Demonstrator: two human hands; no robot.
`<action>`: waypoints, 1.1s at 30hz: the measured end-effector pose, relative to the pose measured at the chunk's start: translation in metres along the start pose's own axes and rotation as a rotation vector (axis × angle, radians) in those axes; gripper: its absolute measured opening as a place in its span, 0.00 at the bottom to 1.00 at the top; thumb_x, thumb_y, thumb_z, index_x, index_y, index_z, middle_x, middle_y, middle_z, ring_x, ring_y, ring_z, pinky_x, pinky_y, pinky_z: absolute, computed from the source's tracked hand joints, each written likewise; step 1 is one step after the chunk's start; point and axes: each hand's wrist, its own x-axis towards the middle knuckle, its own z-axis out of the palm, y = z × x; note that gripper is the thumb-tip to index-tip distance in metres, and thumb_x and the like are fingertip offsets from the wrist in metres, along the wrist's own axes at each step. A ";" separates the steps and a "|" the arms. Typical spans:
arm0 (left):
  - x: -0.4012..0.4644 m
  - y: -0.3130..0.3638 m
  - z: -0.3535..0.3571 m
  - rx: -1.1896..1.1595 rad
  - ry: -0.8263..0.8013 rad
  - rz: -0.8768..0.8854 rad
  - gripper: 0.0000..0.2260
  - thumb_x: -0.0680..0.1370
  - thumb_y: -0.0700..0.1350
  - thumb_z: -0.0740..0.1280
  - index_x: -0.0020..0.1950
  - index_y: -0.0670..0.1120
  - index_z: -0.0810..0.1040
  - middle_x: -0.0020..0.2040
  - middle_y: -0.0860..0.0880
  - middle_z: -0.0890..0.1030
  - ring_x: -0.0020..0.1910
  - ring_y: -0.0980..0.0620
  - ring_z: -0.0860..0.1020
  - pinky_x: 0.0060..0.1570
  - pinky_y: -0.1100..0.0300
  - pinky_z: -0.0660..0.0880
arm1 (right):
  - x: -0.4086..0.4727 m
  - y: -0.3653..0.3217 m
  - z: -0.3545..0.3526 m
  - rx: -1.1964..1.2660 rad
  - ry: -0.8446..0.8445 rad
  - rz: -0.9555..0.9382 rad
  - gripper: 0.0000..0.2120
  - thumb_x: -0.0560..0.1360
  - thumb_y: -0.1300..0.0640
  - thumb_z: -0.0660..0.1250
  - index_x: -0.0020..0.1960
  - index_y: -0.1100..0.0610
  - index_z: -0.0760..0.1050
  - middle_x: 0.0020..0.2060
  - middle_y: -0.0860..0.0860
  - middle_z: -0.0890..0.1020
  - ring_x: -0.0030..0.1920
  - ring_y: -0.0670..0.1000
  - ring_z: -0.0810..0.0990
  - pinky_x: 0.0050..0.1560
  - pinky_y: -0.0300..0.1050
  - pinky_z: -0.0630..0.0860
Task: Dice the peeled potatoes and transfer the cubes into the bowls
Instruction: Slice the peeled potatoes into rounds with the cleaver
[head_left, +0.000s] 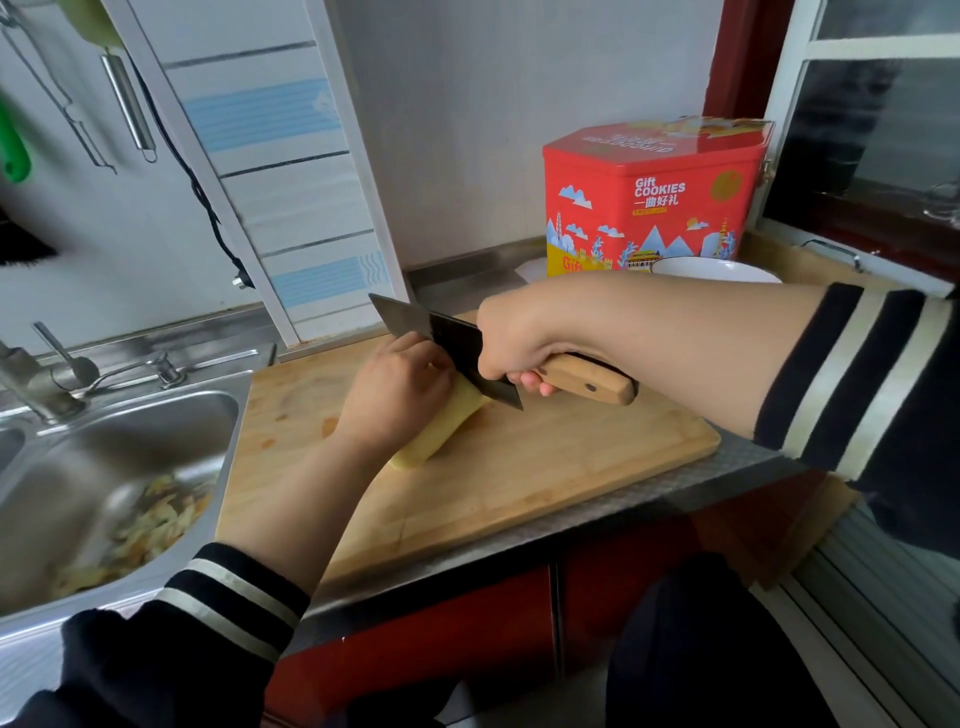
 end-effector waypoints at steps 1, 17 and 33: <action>0.000 -0.001 0.001 0.004 0.002 0.004 0.03 0.74 0.40 0.71 0.46 0.43 0.83 0.44 0.47 0.80 0.45 0.44 0.76 0.42 0.54 0.73 | 0.002 0.001 0.001 -0.007 -0.002 -0.008 0.12 0.80 0.65 0.54 0.54 0.69 0.75 0.37 0.62 0.75 0.36 0.56 0.74 0.40 0.48 0.76; -0.001 -0.001 0.000 0.006 0.033 0.015 0.02 0.74 0.39 0.71 0.44 0.45 0.80 0.42 0.53 0.75 0.43 0.47 0.74 0.40 0.58 0.68 | 0.024 0.048 0.033 0.163 0.103 -0.002 0.04 0.75 0.63 0.62 0.47 0.65 0.71 0.32 0.60 0.75 0.32 0.58 0.74 0.29 0.43 0.74; 0.064 0.038 -0.043 -0.068 0.133 -0.026 0.06 0.79 0.47 0.68 0.54 0.48 0.79 0.51 0.54 0.75 0.51 0.56 0.71 0.52 0.59 0.70 | -0.001 0.136 0.022 -0.702 0.746 -0.261 0.23 0.79 0.61 0.56 0.73 0.49 0.63 0.48 0.51 0.80 0.46 0.59 0.80 0.27 0.43 0.57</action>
